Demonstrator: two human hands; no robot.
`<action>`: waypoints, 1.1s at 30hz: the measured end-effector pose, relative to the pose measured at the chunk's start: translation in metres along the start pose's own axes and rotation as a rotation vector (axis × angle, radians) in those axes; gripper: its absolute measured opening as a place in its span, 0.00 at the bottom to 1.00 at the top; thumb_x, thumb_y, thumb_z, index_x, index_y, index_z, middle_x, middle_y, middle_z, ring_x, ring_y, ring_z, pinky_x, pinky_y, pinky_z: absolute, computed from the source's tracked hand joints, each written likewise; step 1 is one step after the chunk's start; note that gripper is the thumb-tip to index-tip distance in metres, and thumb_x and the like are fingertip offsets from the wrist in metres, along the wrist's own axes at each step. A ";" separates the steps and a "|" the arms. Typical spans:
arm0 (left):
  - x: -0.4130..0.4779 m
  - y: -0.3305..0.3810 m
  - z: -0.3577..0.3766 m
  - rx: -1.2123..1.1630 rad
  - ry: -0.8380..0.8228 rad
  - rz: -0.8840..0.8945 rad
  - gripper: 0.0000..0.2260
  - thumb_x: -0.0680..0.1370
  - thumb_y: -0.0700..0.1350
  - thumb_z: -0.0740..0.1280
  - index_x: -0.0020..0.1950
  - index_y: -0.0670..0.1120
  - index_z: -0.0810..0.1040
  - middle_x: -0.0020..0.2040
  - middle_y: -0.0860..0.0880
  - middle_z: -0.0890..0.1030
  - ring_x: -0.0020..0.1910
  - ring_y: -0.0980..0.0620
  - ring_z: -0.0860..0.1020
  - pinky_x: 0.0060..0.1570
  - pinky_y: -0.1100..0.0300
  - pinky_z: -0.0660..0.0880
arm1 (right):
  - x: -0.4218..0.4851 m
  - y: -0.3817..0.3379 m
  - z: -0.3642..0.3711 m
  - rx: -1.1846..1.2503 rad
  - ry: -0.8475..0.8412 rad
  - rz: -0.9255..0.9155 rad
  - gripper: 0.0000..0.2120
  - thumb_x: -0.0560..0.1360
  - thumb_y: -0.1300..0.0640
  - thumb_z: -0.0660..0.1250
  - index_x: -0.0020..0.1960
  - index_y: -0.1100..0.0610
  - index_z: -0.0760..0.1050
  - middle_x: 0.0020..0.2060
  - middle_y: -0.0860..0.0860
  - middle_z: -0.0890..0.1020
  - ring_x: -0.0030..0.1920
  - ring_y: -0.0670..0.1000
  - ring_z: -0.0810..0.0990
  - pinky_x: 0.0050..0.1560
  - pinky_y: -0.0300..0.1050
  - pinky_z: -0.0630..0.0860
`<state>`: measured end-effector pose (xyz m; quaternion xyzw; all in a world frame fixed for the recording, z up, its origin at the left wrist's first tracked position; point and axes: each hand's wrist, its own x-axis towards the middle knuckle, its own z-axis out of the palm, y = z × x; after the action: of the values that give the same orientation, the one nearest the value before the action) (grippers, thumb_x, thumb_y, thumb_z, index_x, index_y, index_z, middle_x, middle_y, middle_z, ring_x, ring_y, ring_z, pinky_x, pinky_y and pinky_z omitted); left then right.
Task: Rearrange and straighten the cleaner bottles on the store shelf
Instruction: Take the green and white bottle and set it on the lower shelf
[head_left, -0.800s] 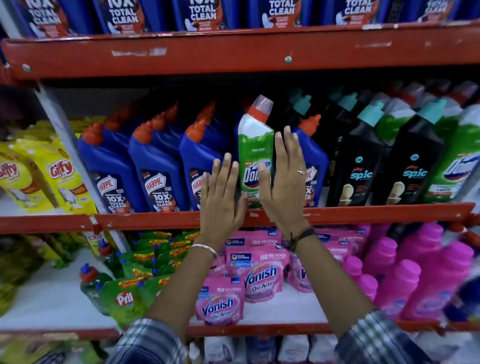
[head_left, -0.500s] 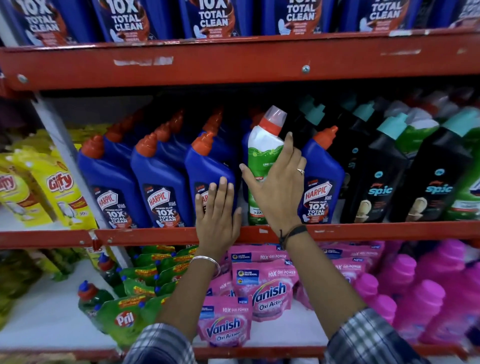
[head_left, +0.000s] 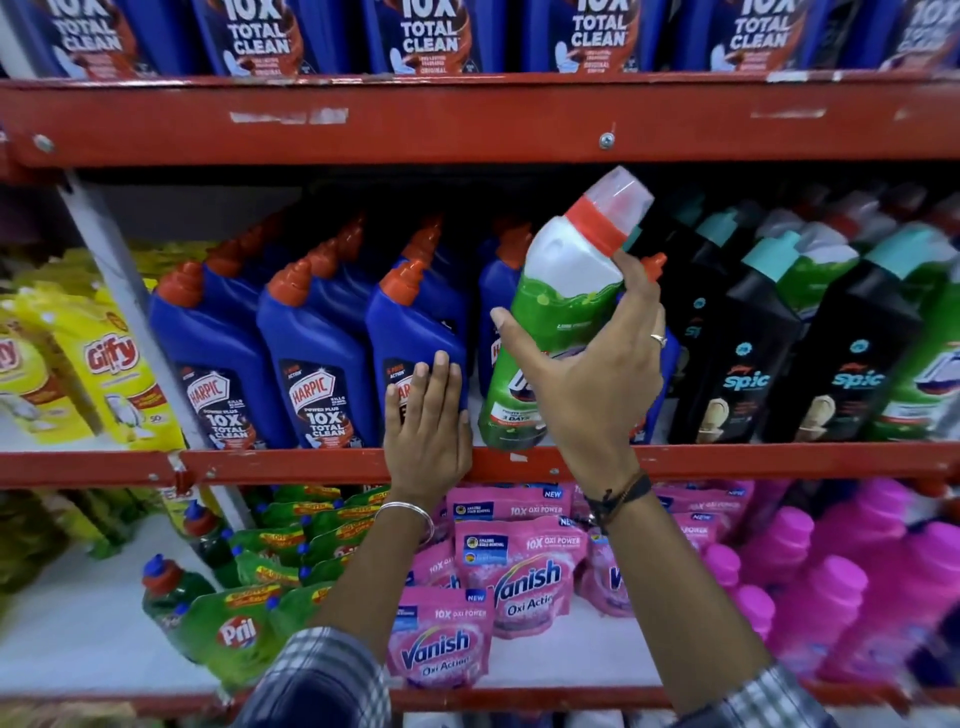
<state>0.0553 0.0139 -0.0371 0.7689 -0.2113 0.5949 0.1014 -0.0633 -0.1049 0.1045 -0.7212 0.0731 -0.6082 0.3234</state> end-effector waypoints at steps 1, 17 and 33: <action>0.000 0.000 0.000 0.000 -0.001 0.002 0.29 0.80 0.48 0.52 0.78 0.45 0.45 0.79 0.50 0.43 0.77 0.52 0.45 0.75 0.49 0.42 | -0.001 0.000 -0.007 0.004 -0.008 0.005 0.41 0.62 0.34 0.73 0.65 0.59 0.68 0.59 0.53 0.77 0.59 0.51 0.73 0.45 0.33 0.63; -0.002 0.000 0.002 0.001 0.019 0.019 0.29 0.80 0.47 0.52 0.78 0.45 0.42 0.78 0.52 0.38 0.77 0.53 0.40 0.75 0.51 0.41 | -0.133 0.113 -0.066 -0.228 -0.397 0.361 0.39 0.57 0.48 0.80 0.62 0.57 0.68 0.53 0.54 0.77 0.53 0.56 0.78 0.42 0.45 0.73; 0.000 0.001 0.003 0.036 -0.009 -0.011 0.23 0.80 0.48 0.51 0.74 0.41 0.56 0.79 0.50 0.44 0.76 0.54 0.39 0.74 0.52 0.41 | -0.200 0.179 -0.048 -0.344 -0.608 0.567 0.40 0.58 0.46 0.80 0.62 0.56 0.64 0.55 0.55 0.77 0.53 0.57 0.79 0.44 0.54 0.78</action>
<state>0.0574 0.0121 -0.0377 0.7743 -0.1968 0.5948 0.0899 -0.1063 -0.1632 -0.1580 -0.8619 0.2695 -0.2348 0.3597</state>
